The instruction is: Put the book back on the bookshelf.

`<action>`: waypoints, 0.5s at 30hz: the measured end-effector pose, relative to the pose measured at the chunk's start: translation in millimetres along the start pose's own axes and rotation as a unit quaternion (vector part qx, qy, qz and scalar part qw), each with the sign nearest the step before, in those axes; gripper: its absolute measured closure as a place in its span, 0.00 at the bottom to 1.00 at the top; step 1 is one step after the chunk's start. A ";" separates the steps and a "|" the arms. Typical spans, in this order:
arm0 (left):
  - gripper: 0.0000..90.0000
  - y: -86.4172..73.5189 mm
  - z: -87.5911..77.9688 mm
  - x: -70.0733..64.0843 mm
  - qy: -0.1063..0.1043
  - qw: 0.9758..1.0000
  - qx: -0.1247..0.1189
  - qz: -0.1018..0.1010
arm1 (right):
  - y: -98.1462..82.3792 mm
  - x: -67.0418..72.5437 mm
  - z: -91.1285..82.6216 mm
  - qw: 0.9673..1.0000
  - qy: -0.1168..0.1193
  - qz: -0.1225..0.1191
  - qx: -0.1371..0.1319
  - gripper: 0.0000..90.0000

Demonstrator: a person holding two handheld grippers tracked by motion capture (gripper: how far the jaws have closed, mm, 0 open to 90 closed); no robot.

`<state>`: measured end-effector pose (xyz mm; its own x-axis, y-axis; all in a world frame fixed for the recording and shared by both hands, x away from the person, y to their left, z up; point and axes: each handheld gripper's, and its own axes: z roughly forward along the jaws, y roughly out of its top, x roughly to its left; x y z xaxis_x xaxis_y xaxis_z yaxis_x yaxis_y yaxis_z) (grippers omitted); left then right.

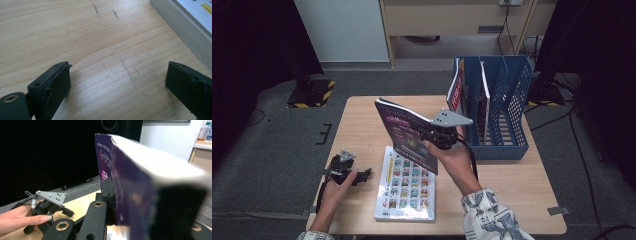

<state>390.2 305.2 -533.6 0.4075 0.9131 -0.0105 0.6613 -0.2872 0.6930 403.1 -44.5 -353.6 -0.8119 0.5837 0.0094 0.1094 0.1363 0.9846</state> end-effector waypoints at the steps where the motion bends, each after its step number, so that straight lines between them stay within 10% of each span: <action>1: 0.06 -0.3 0.0 0.1 0.001 1.000 0.000 0.003 | 0.0 0.0 0.0 1.000 0.000 0.000 0.000 0.93; 15: 0.02 -2.2 2.0 -2.0 0.003 1.000 -0.007 0.008 | 3.9 -11.0 -18.9 1.000 -0.012 0.005 -0.003 0.93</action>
<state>389.2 303.4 -536.5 0.4149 0.9099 0.0047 0.6454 -0.2980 0.7033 401.7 -65.5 -346.6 -0.7970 0.6038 0.0151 0.1135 0.1253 0.9856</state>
